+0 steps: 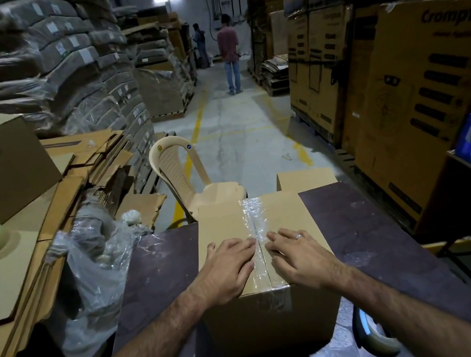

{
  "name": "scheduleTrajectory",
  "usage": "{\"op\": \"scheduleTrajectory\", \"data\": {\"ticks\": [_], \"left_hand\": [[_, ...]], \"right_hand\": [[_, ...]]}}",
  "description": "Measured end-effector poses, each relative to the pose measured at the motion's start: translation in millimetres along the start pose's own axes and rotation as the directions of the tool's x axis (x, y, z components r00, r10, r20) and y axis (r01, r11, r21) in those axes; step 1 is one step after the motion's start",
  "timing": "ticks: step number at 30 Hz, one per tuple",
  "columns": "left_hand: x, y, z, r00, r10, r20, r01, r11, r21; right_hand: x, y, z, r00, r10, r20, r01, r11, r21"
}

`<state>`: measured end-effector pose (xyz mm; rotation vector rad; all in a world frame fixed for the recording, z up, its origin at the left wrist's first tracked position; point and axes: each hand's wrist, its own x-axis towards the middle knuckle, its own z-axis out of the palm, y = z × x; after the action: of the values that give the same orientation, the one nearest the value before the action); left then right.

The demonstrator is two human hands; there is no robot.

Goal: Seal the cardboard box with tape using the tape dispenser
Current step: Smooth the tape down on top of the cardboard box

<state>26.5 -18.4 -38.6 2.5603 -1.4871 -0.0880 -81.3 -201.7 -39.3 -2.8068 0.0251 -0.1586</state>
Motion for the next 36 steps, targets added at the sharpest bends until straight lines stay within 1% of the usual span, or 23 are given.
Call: {"op": "scheduleTrajectory", "data": {"ticks": [2, 5, 9, 13, 16, 20, 23, 27, 31, 34, 36], "left_hand": [[-1.3, -0.2, 0.5, 1.000, -0.015, 0.001, 0.015, 1.000, -0.005], [-3.4, 0.7, 0.6, 0.999, -0.033, -0.005, 0.033, 0.998, -0.049], [-2.8, 2.1, -2.4, 0.999, -0.045, 0.030, 0.046, 0.999, -0.027], [-4.0, 2.4, -3.2, 1.000, -0.025, 0.015, 0.026, 0.998, -0.052], [-4.0, 2.8, -2.2, 0.999, -0.044, 0.025, 0.045, 0.998, -0.053], [-7.3, 1.1, -2.1, 1.000, -0.013, 0.007, 0.014, 0.995, -0.097], [-6.6, 0.9, -2.3, 0.999, -0.025, 0.042, 0.028, 0.997, -0.068], [-7.8, 0.5, -2.4, 1.000, -0.004, -0.009, 0.003, 0.993, -0.117], [-10.1, 0.0, -3.0, 1.000, 0.005, -0.008, -0.006, 0.992, -0.127], [-11.9, 2.6, -6.5, 1.000, 0.010, -0.024, -0.014, 0.985, -0.174], [-12.3, 2.3, -7.3, 1.000, 0.011, -0.025, -0.015, 0.985, -0.172]], "right_hand": [[-0.3, -0.8, -0.4, 1.000, 0.000, 0.009, 0.000, 1.000, -0.020], [-4.0, -0.6, -3.1, 1.000, 0.003, 0.004, -0.003, 1.000, 0.006], [-4.3, -1.8, -4.4, 0.999, -0.005, 0.043, 0.008, 0.997, -0.081], [-9.1, 0.7, -6.9, 0.999, -0.021, 0.043, 0.022, 1.000, -0.016], [-7.4, 0.3, -5.3, 0.998, -0.031, 0.046, 0.033, 0.998, -0.052], [-11.3, 3.3, -6.7, 0.998, -0.048, 0.050, 0.048, 0.999, 0.009], [-8.6, 2.8, -6.4, 0.997, -0.050, 0.054, 0.050, 0.999, 0.002], [-12.0, 6.0, -7.0, 0.995, -0.092, 0.040, 0.089, 0.994, 0.064], [-10.4, 5.6, -6.2, 0.993, -0.110, 0.040, 0.108, 0.992, 0.060], [-13.3, 8.4, -6.0, 0.989, -0.144, 0.016, 0.140, 0.980, 0.143], [-12.3, 9.8, -6.5, 0.989, -0.148, 0.012, 0.144, 0.977, 0.160]]}}
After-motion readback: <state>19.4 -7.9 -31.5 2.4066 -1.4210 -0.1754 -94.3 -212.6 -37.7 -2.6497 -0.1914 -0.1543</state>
